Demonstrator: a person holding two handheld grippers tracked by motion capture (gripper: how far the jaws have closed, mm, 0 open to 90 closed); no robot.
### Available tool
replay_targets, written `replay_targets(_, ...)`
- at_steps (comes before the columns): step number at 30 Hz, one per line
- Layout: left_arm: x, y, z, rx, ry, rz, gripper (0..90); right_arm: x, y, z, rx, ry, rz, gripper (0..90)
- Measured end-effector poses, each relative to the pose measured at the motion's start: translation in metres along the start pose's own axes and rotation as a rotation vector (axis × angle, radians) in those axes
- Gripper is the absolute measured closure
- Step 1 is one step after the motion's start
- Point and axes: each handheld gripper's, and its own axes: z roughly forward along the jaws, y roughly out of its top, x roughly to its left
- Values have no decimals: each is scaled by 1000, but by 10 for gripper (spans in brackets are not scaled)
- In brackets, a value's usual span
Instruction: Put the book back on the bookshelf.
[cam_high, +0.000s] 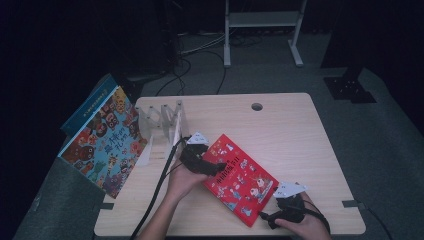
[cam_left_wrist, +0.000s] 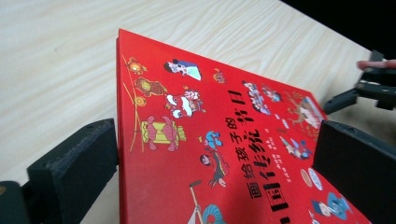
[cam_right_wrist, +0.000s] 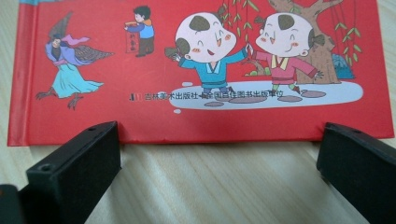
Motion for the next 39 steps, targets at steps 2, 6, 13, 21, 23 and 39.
replay_targets(2,-4,7,-6,-7,-15,23,0,0,1,1,1,0,-3,0)
replay_targets(6,-13,18,-16,-39,-53,48,5,0,1,1,-2,-1,13,0)
replay_targets(13,-36,35,-32,-79,-86,130,11,0,1,1,-5,2,26,0)
replay_targets(21,-52,42,-39,-106,-101,180,23,-2,2,1,-13,10,36,0)
replay_targets(23,-53,42,-39,-104,-99,184,23,-2,2,1,-14,10,37,0)
replay_targets(39,-64,46,-30,-85,-206,194,397,2,9,9,6,-51,34,0)
